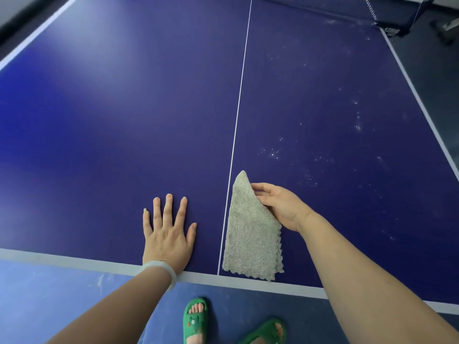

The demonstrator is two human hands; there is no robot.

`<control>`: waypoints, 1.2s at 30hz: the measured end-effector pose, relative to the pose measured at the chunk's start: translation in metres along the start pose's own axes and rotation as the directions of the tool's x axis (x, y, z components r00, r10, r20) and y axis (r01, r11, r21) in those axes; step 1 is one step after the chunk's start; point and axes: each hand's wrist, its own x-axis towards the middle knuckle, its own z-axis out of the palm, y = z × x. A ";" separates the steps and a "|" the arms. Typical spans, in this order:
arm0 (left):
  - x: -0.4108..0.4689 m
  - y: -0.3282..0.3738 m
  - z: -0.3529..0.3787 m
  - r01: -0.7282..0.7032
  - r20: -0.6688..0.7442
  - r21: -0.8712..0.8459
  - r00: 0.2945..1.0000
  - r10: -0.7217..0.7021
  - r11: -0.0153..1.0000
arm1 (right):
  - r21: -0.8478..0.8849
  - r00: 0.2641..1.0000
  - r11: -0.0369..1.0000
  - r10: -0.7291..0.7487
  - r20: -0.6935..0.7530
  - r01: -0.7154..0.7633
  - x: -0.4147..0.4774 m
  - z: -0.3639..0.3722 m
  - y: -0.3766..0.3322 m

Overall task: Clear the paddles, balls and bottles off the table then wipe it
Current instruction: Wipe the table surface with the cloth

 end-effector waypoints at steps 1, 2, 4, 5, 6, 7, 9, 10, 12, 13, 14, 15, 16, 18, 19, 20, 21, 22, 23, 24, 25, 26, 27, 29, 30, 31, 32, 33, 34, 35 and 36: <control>0.000 -0.001 -0.001 0.003 0.002 -0.001 1.000 -0.003 1.000 | 0.009 0.999 1.000 0.007 0.032 -0.008 0.002 0.002 -0.001; 0.000 -0.001 -0.001 0.004 0.006 0.001 1.000 -0.004 1.000 | 0.007 0.998 1.000 0.020 0.055 -0.021 0.004 0.004 -0.002; 0.000 0.000 -0.001 0.000 0.022 0.004 1.000 0.000 1.000 | -0.035 0.996 0.999 0.040 0.076 -0.037 0.008 0.008 -0.004; 0.000 0.001 -0.003 -0.002 0.030 0.000 1.000 0.002 1.000 | -0.071 0.996 0.997 0.040 0.078 -0.034 0.009 0.010 -0.005; 0.000 0.000 -0.003 -0.001 0.037 -0.009 0.999 0.002 1.000 | -0.104 0.996 0.994 0.036 0.085 -0.028 0.009 0.013 -0.006; 0.002 0.001 -0.004 0.002 0.043 -0.024 0.999 -0.001 1.000 | -0.125 0.995 0.992 0.036 0.094 -0.024 0.009 0.016 -0.007; 0.005 0.000 -0.008 0.012 0.031 -0.069 0.999 -0.010 0.998 | -0.104 0.993 0.994 0.043 0.110 -0.032 0.010 0.021 -0.008; 0.008 0.001 -0.011 0.020 0.021 -0.111 1.000 -0.018 0.994 | -0.071 0.992 0.997 0.051 0.111 -0.043 0.011 0.022 -0.008; 0.018 0.008 -0.025 0.043 0.041 -0.251 0.999 -0.034 0.967 | -0.016 0.993 0.998 0.069 0.097 -0.068 0.016 0.023 -0.008; 0.027 0.016 -0.033 0.050 0.062 -0.330 0.998 -0.031 0.943 | -0.006 0.994 0.997 0.071 0.088 -0.071 0.017 0.023 -0.007; 0.037 0.025 -0.040 0.060 0.107 -0.408 0.994 -0.018 0.911 | -0.004 0.994 0.998 0.067 0.087 -0.067 0.018 0.023 -0.007; 0.048 0.036 -0.047 0.081 0.175 -0.490 0.984 0.007 0.868 | -0.012 0.994 0.998 0.060 0.087 -0.059 0.018 0.023 -0.006; 0.057 0.047 -0.053 0.113 0.246 -0.579 0.968 0.041 0.807 | -0.023 0.995 0.999 0.048 0.087 -0.046 0.016 0.024 -0.007; 0.069 0.070 -0.063 0.224 0.355 -0.721 0.932 0.072 0.655 | -0.046 0.997 0.999 0.029 0.072 -0.025 0.013 0.025 -0.006; 0.072 0.079 -0.065 0.278 0.393 -0.749 0.917 0.066 0.602 | -0.051 0.998 0.999 0.020 0.058 -0.017 0.012 0.024 -0.004; 0.075 0.085 -0.066 0.310 0.417 -0.756 0.907 0.059 0.576 | -0.056 0.999 0.998 0.011 0.047 -0.009 0.012 0.024 -0.002; 0.077 0.088 -0.066 0.328 0.430 -0.759 0.901 0.055 0.562 | -0.065 0.999 0.998 0.004 0.041 -0.002 0.013 0.024 0.001; 0.079 0.090 -0.066 0.348 0.442 -0.774 0.895 0.057 0.529 | -0.065 0.999 0.998 0.000 0.043 0.003 0.013 0.023 0.003; 0.080 0.090 -0.066 0.375 0.456 -0.800 0.888 0.068 0.469 | -0.046 0.999 0.999 0.001 0.051 0.001 0.013 0.022 0.004; 0.082 0.089 -0.066 0.406 0.472 -0.827 0.877 0.087 0.389 | -0.002 0.997 1.000 0.004 0.072 -0.004 0.012 0.020 0.005; 0.083 0.088 -0.066 0.433 0.484 -0.847 0.868 0.112 0.308 | 0.046 0.995 0.999 0.006 0.104 -0.011 0.011 0.020 0.004; 0.083 0.086 -0.064 0.454 0.492 -0.858 0.860 0.134 0.239 | 0.085 0.990 0.996 0.004 0.144 -0.016 0.008 0.019 0.003; 0.082 0.085 -0.064 0.472 0.497 -0.865 0.855 0.152 0.172 | 0.101 0.984 0.995 0.003 0.181 -0.021 0.006 0.018 0.003; 0.080 0.084 -0.063 0.503 0.505 -0.862 0.846 0.171 0.058 | 0.093 0.974 0.995 0.013 0.225 -0.035 0.004 0.018 0.004; 0.078 0.086 -0.063 0.513 0.508 -0.858 0.843 0.175 0.022 | 0.077 0.974 0.996 0.027 0.226 -0.046 0.004 0.018 0.005; 0.077 0.087 -0.063 0.520 0.512 -0.854 0.842 0.170 0.002 | 0.058 0.976 0.997 0.041 0.212 -0.055 0.004 0.018 0.007; 0.076 0.088 -0.062 0.524 0.516 -0.852 0.842 0.160 -0.008 | 0.035 0.981 0.998 0.052 0.187 -0.060 0.005 0.019 0.008; 0.075 0.090 -0.062 0.525 0.518 -0.851 0.843 0.145 -0.012 | 0.005 0.987 0.998 0.057 0.153 -0.058 0.005 0.019 0.009; 0.075 0.091 -0.062 0.525 0.520 -0.851 0.844 0.132 -0.009 | -0.026 0.991 0.998 0.055 0.125 -0.052 0.004 0.020 0.008; 0.075 0.092 -0.061 0.526 0.522 -0.850 0.845 0.117 -0.002 | -0.053 0.993 0.998 0.051 0.104 -0.045 0.003 0.020 0.008; 0.075 0.093 -0.061 0.526 0.524 -0.850 0.846 0.098 0.010 | -0.071 0.994 0.997 0.047 0.096 -0.040 0.002 0.020 0.007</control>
